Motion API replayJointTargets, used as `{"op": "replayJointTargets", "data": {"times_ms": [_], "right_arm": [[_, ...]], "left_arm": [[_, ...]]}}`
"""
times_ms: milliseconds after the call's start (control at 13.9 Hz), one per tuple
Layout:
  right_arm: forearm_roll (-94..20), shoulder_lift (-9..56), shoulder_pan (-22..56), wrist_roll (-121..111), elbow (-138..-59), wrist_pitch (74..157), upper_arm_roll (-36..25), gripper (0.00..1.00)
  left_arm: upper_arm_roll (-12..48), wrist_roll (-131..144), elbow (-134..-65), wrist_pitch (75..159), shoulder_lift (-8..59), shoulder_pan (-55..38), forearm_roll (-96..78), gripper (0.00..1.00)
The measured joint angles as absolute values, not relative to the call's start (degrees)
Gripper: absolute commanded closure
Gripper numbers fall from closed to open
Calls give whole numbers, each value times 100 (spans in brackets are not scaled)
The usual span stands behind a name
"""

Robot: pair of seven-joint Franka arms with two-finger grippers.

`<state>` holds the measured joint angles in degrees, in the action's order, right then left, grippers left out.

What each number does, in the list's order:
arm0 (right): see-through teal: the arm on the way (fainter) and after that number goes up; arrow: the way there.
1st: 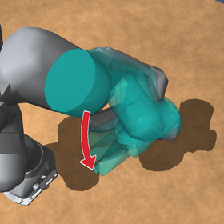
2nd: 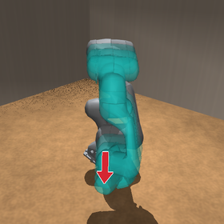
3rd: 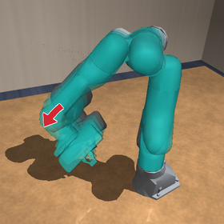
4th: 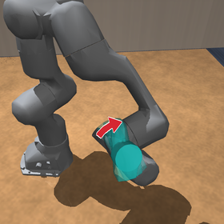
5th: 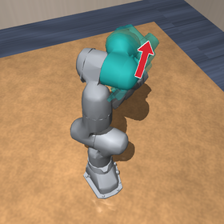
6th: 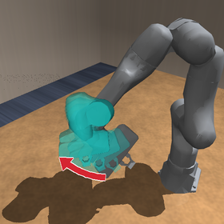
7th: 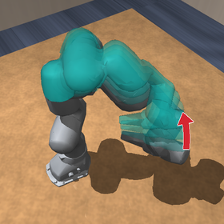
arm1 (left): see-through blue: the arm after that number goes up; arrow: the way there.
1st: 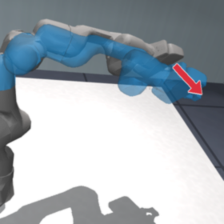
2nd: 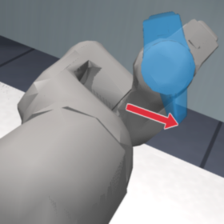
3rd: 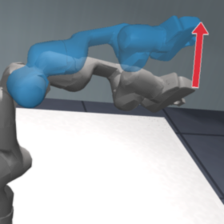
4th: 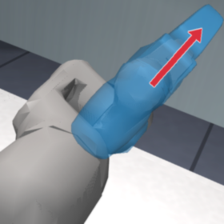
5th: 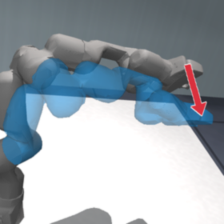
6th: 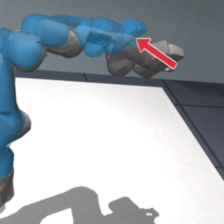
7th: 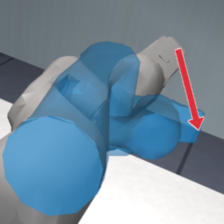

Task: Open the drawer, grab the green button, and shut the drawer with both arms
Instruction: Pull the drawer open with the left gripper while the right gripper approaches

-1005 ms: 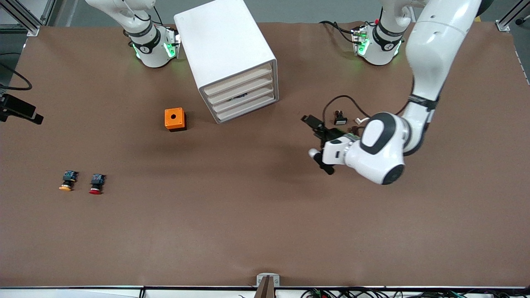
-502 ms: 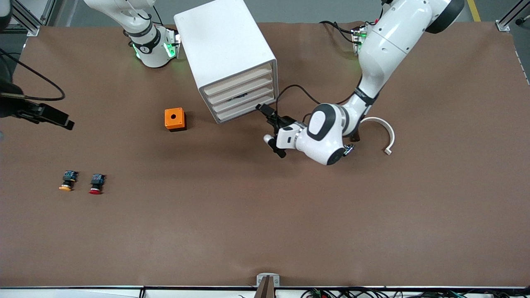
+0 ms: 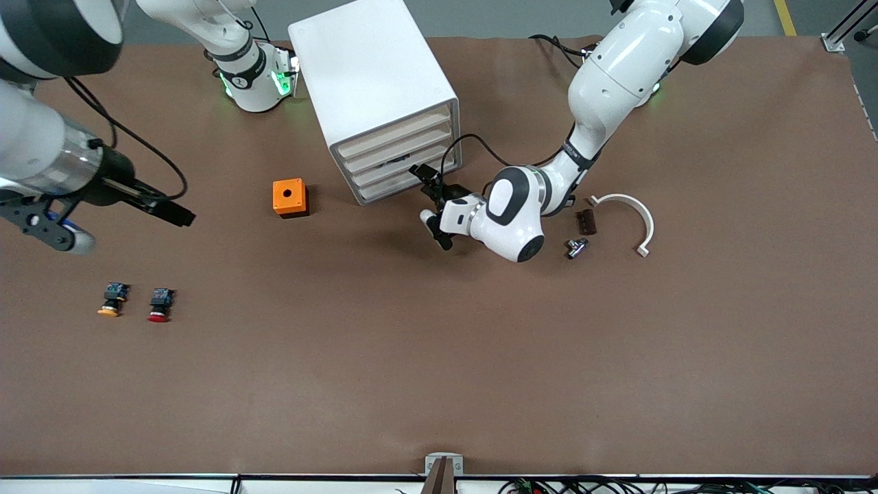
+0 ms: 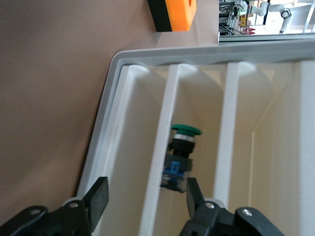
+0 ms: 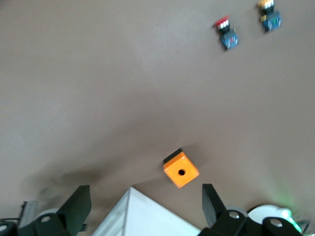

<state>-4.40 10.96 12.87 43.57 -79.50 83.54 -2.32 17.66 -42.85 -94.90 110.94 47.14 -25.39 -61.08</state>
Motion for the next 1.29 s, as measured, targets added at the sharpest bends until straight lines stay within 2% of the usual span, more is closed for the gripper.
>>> {"op": "replayJointTargets", "data": {"times_ms": [144,861,1005,1292], "right_arm": [[-439,1166,1487,4942,-7969,8355,-231,0],[-440,1375,1951,6387,-8024,8363,-230,0],[-440,1394,1951,6388,-8024,8366,-235,0],[-347,1411,2026,6390,-8023,8368,-234,0]], "left_arm": [[1765,-4606,-9589,11094,4812,-2538,-6243,35],[1935,-4824,-9919,11074,4830,-2553,-6572,42],[1969,-4824,-9924,11051,4829,-2553,-6651,56],[2018,-4824,-9953,11039,4827,-2541,-6671,95]]}}
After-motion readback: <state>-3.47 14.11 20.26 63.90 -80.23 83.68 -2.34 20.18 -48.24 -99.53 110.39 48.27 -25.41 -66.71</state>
